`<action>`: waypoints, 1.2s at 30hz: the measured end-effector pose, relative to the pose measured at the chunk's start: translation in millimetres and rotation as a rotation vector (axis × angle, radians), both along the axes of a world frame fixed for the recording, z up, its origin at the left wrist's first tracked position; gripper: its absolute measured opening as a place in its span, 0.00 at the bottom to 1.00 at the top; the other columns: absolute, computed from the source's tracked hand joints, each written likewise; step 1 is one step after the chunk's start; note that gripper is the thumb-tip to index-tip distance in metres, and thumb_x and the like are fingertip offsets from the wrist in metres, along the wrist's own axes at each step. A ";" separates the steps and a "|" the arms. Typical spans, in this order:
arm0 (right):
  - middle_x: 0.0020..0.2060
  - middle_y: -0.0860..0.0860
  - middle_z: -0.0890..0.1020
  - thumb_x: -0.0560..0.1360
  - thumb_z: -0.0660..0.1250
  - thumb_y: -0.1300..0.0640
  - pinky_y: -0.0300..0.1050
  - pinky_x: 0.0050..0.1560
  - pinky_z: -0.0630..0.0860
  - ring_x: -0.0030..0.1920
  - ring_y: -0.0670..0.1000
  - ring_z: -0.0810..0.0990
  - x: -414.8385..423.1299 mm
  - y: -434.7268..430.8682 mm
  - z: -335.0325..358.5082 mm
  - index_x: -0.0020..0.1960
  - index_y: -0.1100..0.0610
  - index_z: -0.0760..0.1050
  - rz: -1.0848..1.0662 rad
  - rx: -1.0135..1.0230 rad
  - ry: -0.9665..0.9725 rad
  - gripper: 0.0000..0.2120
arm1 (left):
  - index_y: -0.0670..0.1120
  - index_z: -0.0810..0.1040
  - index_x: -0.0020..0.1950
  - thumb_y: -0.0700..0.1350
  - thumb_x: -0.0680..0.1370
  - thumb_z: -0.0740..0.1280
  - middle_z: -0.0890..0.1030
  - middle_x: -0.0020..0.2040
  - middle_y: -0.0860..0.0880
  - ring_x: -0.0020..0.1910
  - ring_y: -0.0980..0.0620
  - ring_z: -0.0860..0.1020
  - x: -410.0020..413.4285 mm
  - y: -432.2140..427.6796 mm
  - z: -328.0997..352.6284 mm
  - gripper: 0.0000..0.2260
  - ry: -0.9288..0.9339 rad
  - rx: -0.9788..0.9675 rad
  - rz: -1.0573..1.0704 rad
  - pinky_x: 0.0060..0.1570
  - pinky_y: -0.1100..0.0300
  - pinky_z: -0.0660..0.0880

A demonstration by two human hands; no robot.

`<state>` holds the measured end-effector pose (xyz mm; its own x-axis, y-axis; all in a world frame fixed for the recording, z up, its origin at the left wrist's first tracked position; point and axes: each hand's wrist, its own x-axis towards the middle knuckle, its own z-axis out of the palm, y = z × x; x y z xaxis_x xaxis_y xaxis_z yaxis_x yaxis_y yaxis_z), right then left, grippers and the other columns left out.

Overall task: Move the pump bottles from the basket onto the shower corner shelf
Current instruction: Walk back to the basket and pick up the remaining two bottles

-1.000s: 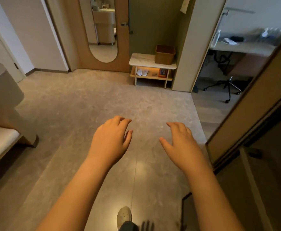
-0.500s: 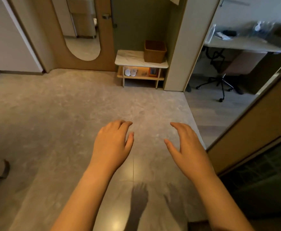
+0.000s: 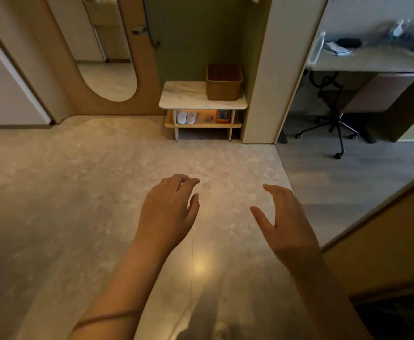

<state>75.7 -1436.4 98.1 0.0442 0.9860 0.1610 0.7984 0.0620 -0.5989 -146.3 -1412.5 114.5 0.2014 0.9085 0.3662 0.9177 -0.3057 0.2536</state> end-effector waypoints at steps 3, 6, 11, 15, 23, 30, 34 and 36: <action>0.68 0.51 0.70 0.76 0.61 0.45 0.38 0.63 0.61 0.67 0.49 0.68 12.8 55.4 -1.8 0.69 0.54 0.66 0.016 0.050 -0.012 0.25 | 0.45 0.78 0.59 0.44 0.76 0.65 0.80 0.53 0.46 0.48 0.46 0.78 10.4 54.8 -0.5 0.13 0.012 0.003 0.017 0.43 0.53 0.74; 0.67 0.51 0.71 0.76 0.62 0.45 0.39 0.62 0.63 0.67 0.50 0.69 16.6 106.0 -6.2 0.69 0.54 0.67 -0.037 0.058 -0.019 0.24 | 0.45 0.78 0.59 0.43 0.76 0.65 0.79 0.53 0.46 0.47 0.46 0.77 11.9 100.2 -7.8 0.12 0.013 0.001 0.023 0.42 0.52 0.75; 0.67 0.49 0.71 0.76 0.61 0.45 0.43 0.63 0.67 0.67 0.49 0.69 14.6 189.3 -12.8 0.69 0.52 0.66 -0.019 0.039 -0.008 0.23 | 0.44 0.78 0.59 0.42 0.75 0.65 0.79 0.51 0.46 0.47 0.47 0.77 5.5 176.4 -19.0 0.12 -0.020 0.025 0.051 0.42 0.53 0.74; 0.68 0.48 0.70 0.76 0.62 0.48 0.41 0.63 0.65 0.67 0.48 0.69 2.0 261.8 -18.9 0.69 0.51 0.64 -0.016 0.015 -0.039 0.23 | 0.45 0.78 0.58 0.44 0.75 0.66 0.80 0.51 0.47 0.48 0.48 0.77 -2.8 247.0 -31.1 0.12 -0.040 -0.003 0.069 0.42 0.55 0.73; 0.67 0.48 0.70 0.77 0.63 0.51 0.50 0.66 0.70 0.67 0.48 0.69 -36.2 427.6 9.1 0.70 0.52 0.64 -0.004 -0.012 -0.002 0.23 | 0.46 0.79 0.56 0.46 0.77 0.63 0.80 0.50 0.49 0.46 0.50 0.78 -31.3 409.0 -20.9 0.10 -0.109 0.046 0.054 0.38 0.60 0.71; 0.66 0.47 0.70 0.77 0.61 0.49 0.36 0.59 0.66 0.65 0.46 0.69 -41.6 525.1 -10.7 0.70 0.51 0.64 -0.036 -0.048 0.003 0.22 | 0.47 0.77 0.59 0.45 0.77 0.64 0.78 0.53 0.50 0.48 0.51 0.77 -24.3 527.4 -23.1 0.12 -0.084 -0.038 -0.005 0.40 0.63 0.68; 0.65 0.47 0.70 0.77 0.61 0.48 0.35 0.57 0.66 0.64 0.45 0.70 -31.3 586.2 -30.8 0.70 0.50 0.64 -0.051 -0.098 0.001 0.22 | 0.47 0.77 0.60 0.46 0.77 0.64 0.77 0.54 0.50 0.50 0.51 0.77 -14.7 594.6 -34.5 0.12 -0.062 -0.074 -0.019 0.42 0.62 0.69; 0.65 0.47 0.70 0.77 0.62 0.48 0.36 0.57 0.65 0.64 0.46 0.70 -21.9 623.3 -38.9 0.69 0.50 0.64 -0.052 -0.107 0.002 0.22 | 0.47 0.76 0.60 0.46 0.77 0.64 0.77 0.54 0.51 0.50 0.52 0.76 -8.6 630.0 -41.5 0.12 -0.053 -0.087 -0.015 0.42 0.62 0.69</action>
<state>53.9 -813.1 59.1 0.0961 0.9939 0.0546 0.7978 -0.0441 -0.6013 -154.9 -782.6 73.0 0.1973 0.9346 0.2961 0.8979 -0.2935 0.3280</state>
